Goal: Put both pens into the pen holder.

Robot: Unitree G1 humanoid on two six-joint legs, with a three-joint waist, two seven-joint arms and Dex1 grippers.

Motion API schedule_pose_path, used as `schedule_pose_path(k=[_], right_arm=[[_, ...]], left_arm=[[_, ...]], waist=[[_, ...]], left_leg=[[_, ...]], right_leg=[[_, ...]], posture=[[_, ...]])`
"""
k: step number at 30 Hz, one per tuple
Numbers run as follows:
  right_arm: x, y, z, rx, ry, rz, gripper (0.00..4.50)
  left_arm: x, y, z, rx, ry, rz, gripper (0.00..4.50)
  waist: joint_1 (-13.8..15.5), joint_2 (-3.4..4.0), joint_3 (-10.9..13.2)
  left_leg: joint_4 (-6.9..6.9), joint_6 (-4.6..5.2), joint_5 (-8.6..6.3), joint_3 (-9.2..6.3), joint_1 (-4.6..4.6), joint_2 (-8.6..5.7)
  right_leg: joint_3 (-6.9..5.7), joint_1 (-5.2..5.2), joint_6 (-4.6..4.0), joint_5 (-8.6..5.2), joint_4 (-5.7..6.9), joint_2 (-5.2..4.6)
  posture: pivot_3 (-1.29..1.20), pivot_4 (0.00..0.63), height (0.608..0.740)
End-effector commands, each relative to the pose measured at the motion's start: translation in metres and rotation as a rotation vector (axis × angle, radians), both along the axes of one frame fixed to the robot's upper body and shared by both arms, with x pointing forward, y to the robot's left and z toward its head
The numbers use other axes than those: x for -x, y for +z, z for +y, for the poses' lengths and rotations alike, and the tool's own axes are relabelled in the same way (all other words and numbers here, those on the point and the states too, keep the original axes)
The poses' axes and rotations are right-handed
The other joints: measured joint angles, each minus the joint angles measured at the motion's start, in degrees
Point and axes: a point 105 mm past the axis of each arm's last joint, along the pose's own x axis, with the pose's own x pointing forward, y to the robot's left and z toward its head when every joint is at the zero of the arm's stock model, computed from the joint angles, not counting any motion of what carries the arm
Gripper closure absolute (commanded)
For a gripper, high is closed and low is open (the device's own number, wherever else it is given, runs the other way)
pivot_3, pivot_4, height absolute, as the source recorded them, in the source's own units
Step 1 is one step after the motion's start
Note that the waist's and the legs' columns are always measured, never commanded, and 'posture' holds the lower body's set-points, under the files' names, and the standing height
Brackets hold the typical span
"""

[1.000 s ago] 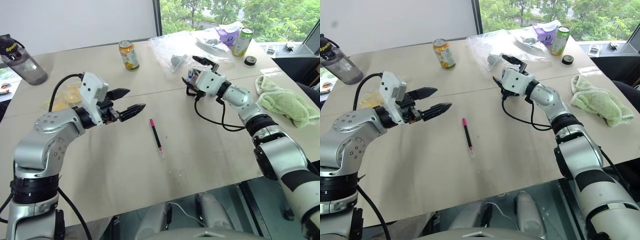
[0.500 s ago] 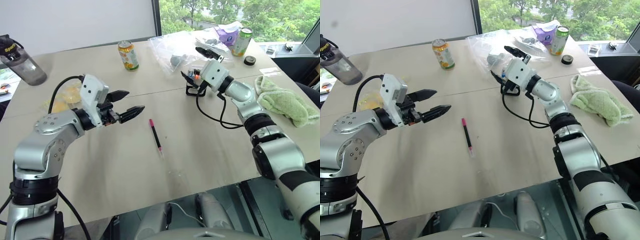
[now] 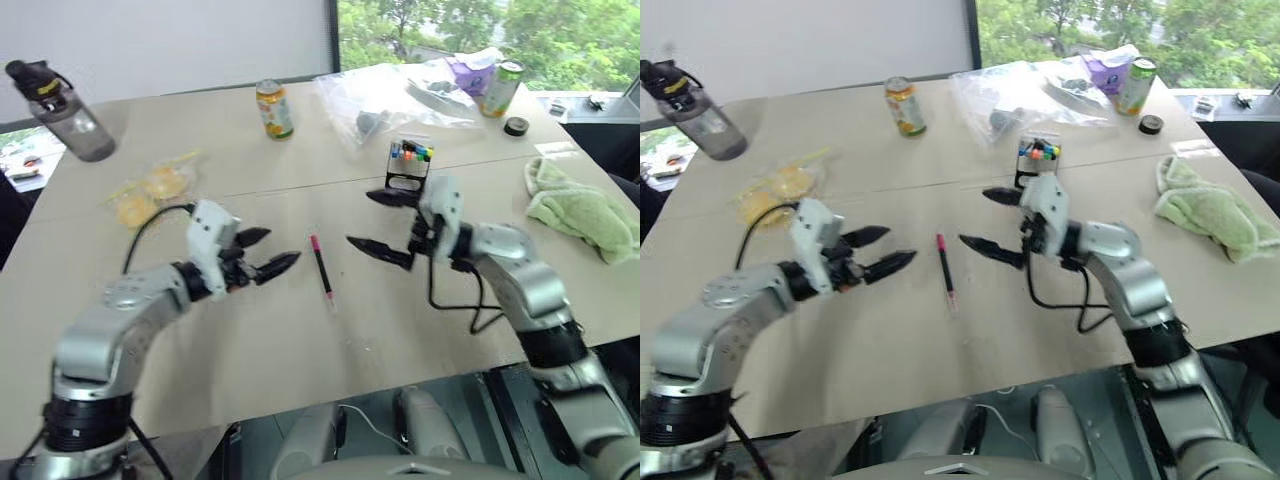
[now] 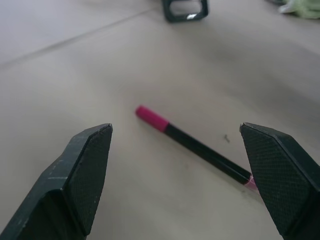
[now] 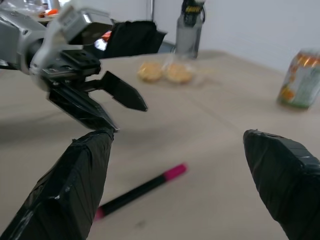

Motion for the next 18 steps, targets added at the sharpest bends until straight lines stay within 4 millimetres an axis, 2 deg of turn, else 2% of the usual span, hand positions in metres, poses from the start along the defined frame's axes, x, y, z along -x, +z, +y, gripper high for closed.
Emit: schedule_pose_path(k=[1, 3, 6, 10, 13, 18], right_arm=[[0.025, 0.007, -0.022, 0.013, 0.022, 0.026, 0.06], [0.033, 0.003, -0.035, 0.032, 0.003, 0.060, 0.06], [0.040, 0.005, -0.060, 0.027, -0.083, 0.005, 0.06], [0.057, -0.002, -0.079, 0.077, -0.089, 0.016, 0.06], [0.065, -0.004, -0.091, 0.093, -0.095, -0.002, 0.06], [0.065, -0.002, -0.094, 0.080, -0.137, -0.016, 0.06]], left_arm=[[-0.004, -0.005, -0.007, 0.004, 0.157, 0.008, 0.30], [-0.005, -0.010, -0.015, 0.019, 0.199, 0.031, 0.30], [-0.008, -0.017, -0.039, -0.037, 0.209, 0.039, 0.30], [-0.011, -0.025, -0.057, -0.133, 0.192, 0.042, 0.30], [-0.014, -0.040, -0.051, -0.233, 0.229, 0.087, 0.30], [-0.015, -0.061, -0.030, -0.336, 0.353, 0.178, 0.30]], waist=[[0.61, -0.02, -0.01], [0.52, -0.01, -0.02], [0.84, -0.04, -0.04], [1.34, -0.05, -0.04], [1.31, -0.05, -0.04], [1.14, -0.05, -0.05]], left_leg=[[0.00, 0.01, 0.00, 0.00, 0.00, 0.00], [0.02, 0.00, 0.00, 0.03, 0.02, 0.02], [0.00, 0.00, 0.00, 0.08, 0.13, 0.04], [0.05, 0.03, -0.02, 0.13, 0.20, 0.03], [0.04, 0.04, -0.03, 0.17, 0.24, 0.04], [-0.01, 0.05, -0.04, 0.24, 0.66, 0.08]], right_leg=[[-0.01, 0.02, 0.00, 0.00, -0.02, 0.00], [0.01, 0.03, 0.00, 0.01, 0.02, 0.02], [0.04, 0.13, 0.00, 0.01, 0.06, 0.04], [0.07, 0.28, 0.08, 0.05, -0.04, 0.04], [0.12, 0.29, 0.10, 0.06, -0.05, 0.07], [0.21, 0.67, 0.10, 0.05, -0.11, 0.10]], posture=[[0.00, 0.150, 0.739], [0.00, 0.150, 0.739], [0.00, 0.150, 0.739], [0.00, 0.150, 0.739], [0.00, 0.150, 0.739], [0.00, 0.150, 0.739]])
